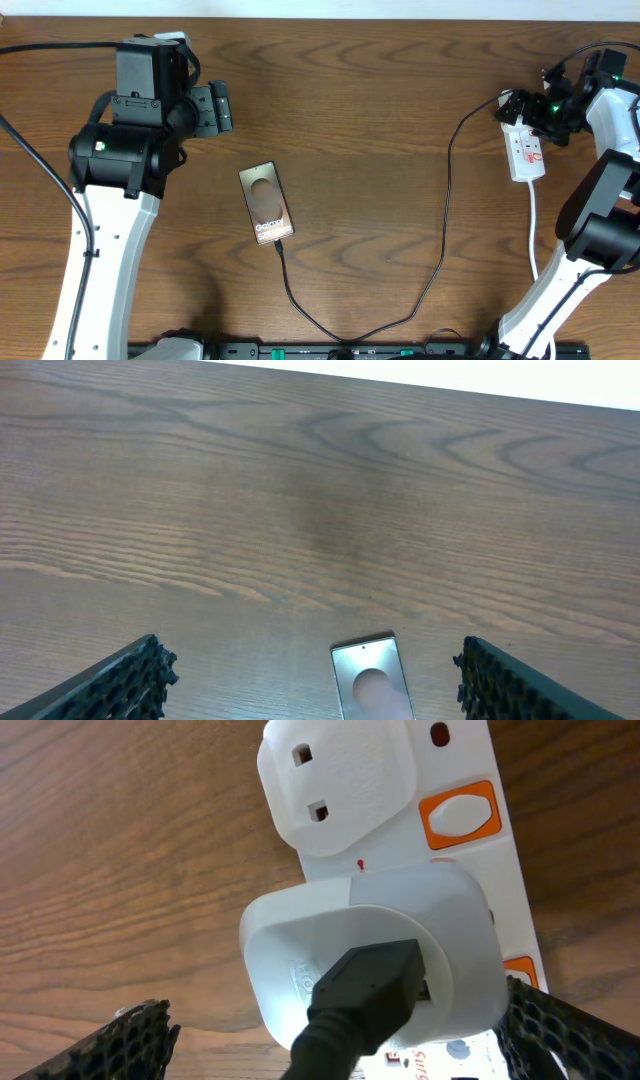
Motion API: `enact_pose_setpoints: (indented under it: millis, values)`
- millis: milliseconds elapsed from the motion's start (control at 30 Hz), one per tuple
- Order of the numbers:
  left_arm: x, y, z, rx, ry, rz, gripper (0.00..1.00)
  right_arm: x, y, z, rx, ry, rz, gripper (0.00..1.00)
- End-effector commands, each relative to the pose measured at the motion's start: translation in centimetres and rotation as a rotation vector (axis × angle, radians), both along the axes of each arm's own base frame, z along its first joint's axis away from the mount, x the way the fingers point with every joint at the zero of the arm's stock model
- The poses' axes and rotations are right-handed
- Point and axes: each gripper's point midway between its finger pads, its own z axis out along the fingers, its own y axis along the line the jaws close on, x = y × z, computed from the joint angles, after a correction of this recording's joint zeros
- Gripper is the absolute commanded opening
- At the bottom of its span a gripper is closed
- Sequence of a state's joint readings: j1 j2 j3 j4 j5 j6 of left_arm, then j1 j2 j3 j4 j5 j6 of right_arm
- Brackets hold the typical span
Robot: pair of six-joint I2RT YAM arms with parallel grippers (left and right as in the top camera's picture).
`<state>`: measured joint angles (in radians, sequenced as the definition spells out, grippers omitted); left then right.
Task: Plug charger to phone and switch on socket
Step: 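Press the orange switch down with the right gripper, then raise the right gripper away from the power strip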
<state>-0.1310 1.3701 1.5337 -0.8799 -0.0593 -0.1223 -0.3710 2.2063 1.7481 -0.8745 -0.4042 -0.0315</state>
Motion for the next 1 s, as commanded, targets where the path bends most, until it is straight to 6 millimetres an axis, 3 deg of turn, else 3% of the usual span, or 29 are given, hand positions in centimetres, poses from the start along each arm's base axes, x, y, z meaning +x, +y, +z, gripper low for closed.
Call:
enact_pose_setpoints:
  millis: [0, 367, 733, 867, 967]
  values:
    - [0.0, 0.3, 0.5, 0.025, -0.011, 0.001, 0.89, 0.4, 2.2, -0.6, 0.116, 0.003, 0.013, 0.99]
    - [0.0, 0.3, 0.5, 0.025, -0.011, 0.001, 0.89, 0.4, 4.2, -1.0, 0.148, 0.016, 0.037, 0.99]
    - [0.0, 0.3, 0.5, 0.025, -0.011, 0.001, 0.89, -1.3, 6.1, -4.2, 0.226, 0.054, 0.012, 0.99]
    - [0.0, 0.3, 0.5, 0.025, -0.011, 0.001, 0.89, -1.9, 5.5, -4.3, 0.189, 0.086, -0.007, 0.97]
    - [0.0, 0.3, 0.5, 0.025, -0.011, 0.001, 0.89, -2.3, 3.9, -3.0, 0.110, 0.097, -0.041, 0.96]
